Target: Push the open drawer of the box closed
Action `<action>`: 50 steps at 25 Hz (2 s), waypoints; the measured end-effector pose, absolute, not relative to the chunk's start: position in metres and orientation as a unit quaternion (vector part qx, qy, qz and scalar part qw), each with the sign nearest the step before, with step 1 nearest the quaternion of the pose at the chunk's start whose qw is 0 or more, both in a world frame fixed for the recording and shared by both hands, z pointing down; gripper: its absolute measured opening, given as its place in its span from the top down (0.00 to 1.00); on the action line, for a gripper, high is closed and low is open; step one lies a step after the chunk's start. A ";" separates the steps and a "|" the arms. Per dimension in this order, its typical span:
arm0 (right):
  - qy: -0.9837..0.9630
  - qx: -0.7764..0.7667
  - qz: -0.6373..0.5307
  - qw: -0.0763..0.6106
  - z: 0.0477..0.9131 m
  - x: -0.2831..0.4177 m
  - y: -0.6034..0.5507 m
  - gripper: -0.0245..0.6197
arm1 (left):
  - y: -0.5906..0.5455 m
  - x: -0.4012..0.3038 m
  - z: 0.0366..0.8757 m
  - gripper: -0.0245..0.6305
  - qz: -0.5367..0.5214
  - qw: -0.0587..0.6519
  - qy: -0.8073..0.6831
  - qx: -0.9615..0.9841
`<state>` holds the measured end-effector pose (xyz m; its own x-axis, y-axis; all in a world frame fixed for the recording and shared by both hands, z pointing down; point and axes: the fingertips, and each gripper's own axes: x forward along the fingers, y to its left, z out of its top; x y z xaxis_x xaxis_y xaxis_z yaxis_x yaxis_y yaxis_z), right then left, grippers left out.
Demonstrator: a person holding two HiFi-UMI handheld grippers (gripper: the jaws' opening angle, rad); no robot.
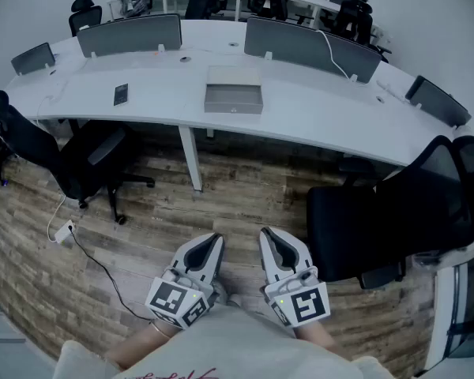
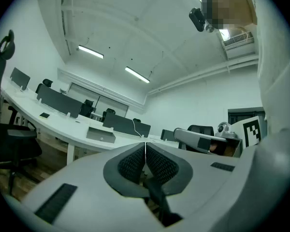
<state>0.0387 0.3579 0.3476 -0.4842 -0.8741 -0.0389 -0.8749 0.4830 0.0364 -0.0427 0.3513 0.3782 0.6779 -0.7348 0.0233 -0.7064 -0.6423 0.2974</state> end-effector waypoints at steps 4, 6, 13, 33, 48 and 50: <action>0.858 -0.513 0.023 0.012 0.348 0.045 0.357 0.92 | 0.347 -0.041 0.377 0.93 -0.053 0.139 -0.399 0.905; 0.857 -0.514 0.024 0.013 0.347 0.045 0.356 0.92 | 0.346 -0.041 0.376 0.93 -0.054 0.138 -0.398 0.905; 0.856 -0.516 0.020 0.015 0.348 0.048 0.357 0.92 | 0.348 -0.036 0.378 0.93 -0.048 0.136 -0.395 0.907; 0.862 -0.506 0.033 -0.003 0.350 0.028 0.264 0.92 | 0.249 -0.045 0.378 0.93 -0.069 0.127 -0.395 0.907; 0.856 -0.516 0.020 -0.019 0.364 0.034 0.093 0.92 | 0.073 -0.031 0.374 0.93 -0.051 0.135 -0.374 0.916; 0.854 -0.520 0.007 -0.021 0.365 0.034 0.075 0.92 | 0.055 -0.030 0.372 0.93 -0.051 0.137 -0.373 0.916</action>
<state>0.0337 0.0751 0.3655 -0.4583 -0.8884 0.0278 -0.8878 0.4590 0.0333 -0.0304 0.0552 0.3723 0.7167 -0.6973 0.0090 -0.6693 -0.6842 0.2895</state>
